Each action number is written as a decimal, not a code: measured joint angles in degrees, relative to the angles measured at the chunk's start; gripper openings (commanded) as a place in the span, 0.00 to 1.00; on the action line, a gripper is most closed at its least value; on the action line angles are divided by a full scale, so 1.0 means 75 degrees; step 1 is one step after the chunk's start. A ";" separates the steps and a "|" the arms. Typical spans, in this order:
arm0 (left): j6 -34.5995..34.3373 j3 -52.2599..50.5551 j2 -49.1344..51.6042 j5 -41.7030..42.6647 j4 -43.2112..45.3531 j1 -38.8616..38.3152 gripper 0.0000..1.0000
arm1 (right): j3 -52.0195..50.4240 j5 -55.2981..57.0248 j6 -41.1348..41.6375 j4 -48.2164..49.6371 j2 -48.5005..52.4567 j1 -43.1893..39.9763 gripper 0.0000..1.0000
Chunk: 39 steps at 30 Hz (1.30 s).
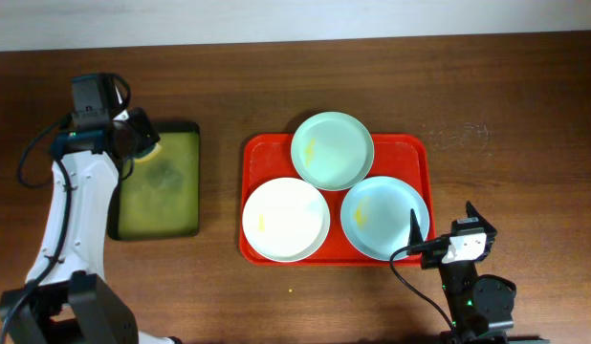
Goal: Clean dirty plates on tray and stack at the side
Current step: 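Lift the sponge with the left gripper out of the soapy water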
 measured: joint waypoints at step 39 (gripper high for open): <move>0.0000 -0.0819 -0.0172 0.0309 -0.0425 0.0015 0.00 | 0.0000 0.0000 0.0003 0.0000 0.0000 0.0000 0.99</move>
